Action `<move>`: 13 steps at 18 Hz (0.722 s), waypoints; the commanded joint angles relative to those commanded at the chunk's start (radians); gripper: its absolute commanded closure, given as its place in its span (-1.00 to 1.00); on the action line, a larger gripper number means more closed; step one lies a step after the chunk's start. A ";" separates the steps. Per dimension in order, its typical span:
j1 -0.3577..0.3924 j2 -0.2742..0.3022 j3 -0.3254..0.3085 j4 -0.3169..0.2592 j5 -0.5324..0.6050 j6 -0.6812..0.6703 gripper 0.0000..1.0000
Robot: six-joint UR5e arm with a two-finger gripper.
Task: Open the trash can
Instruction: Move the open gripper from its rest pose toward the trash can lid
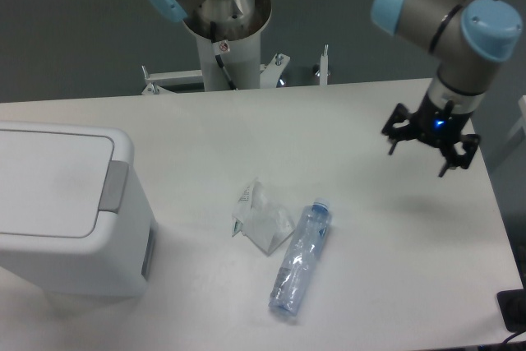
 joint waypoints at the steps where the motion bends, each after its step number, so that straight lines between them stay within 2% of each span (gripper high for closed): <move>1: -0.017 0.003 0.003 0.002 0.000 -0.028 -1.00; 4: -0.072 -0.003 0.015 0.009 0.000 -0.157 -1.00; 7: -0.101 -0.014 0.015 0.044 -0.050 -0.207 -1.00; 9: -0.101 -0.012 0.023 0.049 -0.229 -0.258 -1.00; 11: -0.107 -0.008 0.043 0.051 -0.342 -0.391 -1.00; 13: -0.153 -0.008 0.078 0.051 -0.363 -0.474 -1.00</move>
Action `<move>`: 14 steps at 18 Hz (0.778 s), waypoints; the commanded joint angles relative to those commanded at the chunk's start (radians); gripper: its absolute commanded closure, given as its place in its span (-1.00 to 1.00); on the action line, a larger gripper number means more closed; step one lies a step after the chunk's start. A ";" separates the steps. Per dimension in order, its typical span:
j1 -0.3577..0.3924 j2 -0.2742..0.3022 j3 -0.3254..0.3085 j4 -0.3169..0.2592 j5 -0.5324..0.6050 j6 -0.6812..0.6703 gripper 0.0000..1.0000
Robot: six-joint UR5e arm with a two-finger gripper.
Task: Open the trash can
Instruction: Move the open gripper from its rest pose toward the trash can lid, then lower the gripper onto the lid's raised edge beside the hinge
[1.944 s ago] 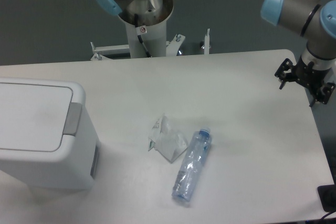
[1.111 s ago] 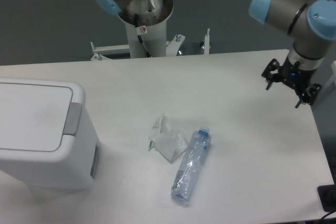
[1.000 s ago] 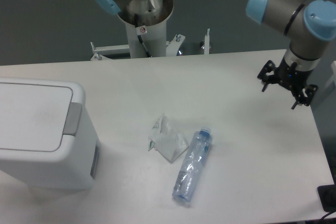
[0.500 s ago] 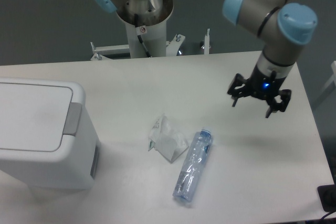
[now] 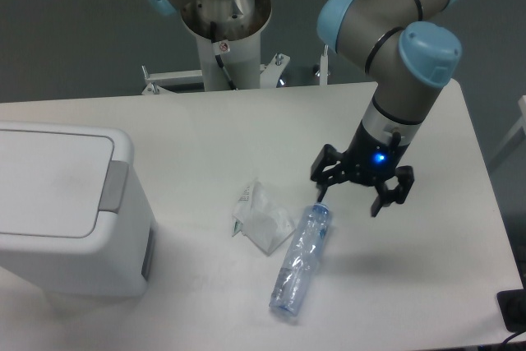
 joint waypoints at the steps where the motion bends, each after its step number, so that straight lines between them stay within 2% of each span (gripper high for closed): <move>1: -0.026 0.000 0.024 0.000 -0.017 -0.061 -1.00; 6: -0.094 0.011 0.068 0.000 -0.060 -0.235 -1.00; 14: -0.212 0.083 0.028 -0.009 -0.063 -0.263 -1.00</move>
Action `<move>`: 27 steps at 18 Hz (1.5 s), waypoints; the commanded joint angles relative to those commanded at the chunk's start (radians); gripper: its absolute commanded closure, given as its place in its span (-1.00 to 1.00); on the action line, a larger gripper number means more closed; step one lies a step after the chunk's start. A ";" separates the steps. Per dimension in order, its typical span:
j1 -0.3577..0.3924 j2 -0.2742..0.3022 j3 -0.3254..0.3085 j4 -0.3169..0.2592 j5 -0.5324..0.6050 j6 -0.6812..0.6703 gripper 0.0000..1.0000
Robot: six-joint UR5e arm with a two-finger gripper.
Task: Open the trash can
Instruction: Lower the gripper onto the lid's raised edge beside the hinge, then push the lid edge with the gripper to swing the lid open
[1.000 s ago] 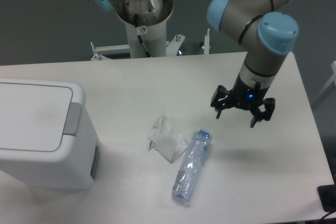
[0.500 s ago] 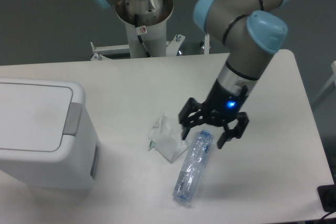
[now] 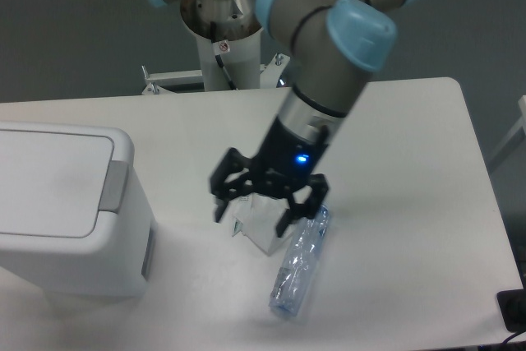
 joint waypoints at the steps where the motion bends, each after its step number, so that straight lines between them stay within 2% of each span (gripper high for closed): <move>1: -0.021 0.002 -0.006 0.000 0.000 -0.003 -1.00; 4: -0.071 0.031 -0.037 0.005 0.002 -0.005 -1.00; 7: -0.077 0.074 -0.090 0.012 0.006 -0.006 -1.00; 17: -0.088 0.045 -0.087 0.018 0.005 -0.011 -1.00; 27: -0.089 0.043 -0.094 0.017 0.005 -0.011 -1.00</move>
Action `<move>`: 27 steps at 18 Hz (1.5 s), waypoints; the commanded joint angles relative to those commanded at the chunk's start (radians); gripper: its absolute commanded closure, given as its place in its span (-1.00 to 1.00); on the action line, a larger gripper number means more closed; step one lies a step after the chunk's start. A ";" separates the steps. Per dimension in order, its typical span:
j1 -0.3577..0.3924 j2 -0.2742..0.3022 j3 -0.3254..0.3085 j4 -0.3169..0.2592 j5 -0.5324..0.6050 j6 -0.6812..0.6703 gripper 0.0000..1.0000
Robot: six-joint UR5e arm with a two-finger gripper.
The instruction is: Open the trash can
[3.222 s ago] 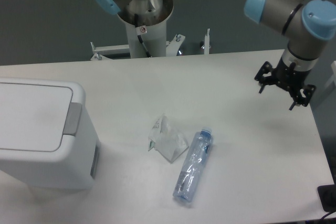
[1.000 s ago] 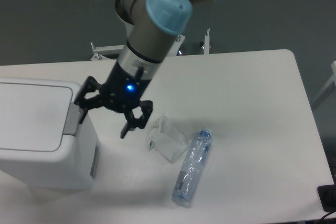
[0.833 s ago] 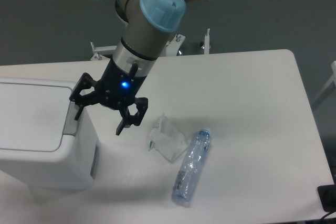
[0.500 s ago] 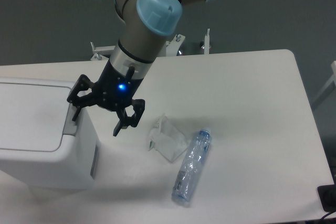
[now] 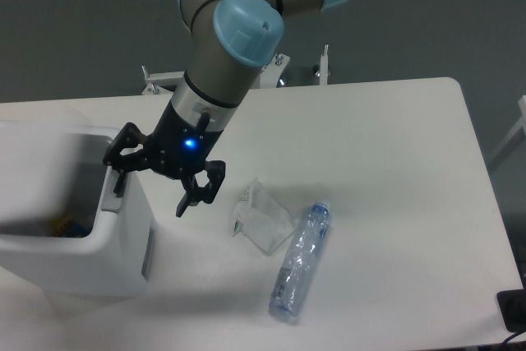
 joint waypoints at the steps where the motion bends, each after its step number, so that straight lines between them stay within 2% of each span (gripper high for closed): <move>1: 0.000 0.002 0.003 0.000 -0.002 0.000 -1.00; 6: 0.018 0.011 0.061 0.000 -0.003 -0.061 -1.00; 11: 0.107 0.002 0.104 0.002 0.002 -0.054 -1.00; 12: 0.124 -0.002 0.103 0.011 0.005 -0.051 -1.00; 17: 0.242 -0.041 0.098 0.138 0.011 -0.034 -1.00; 18: 0.267 -0.049 0.098 0.141 0.014 -0.023 -1.00; 21: 0.348 -0.070 0.095 0.141 0.015 0.107 -1.00; 25: 0.448 -0.127 0.112 0.141 0.018 0.312 -1.00; 27: 0.485 -0.153 0.112 0.140 0.066 0.435 -1.00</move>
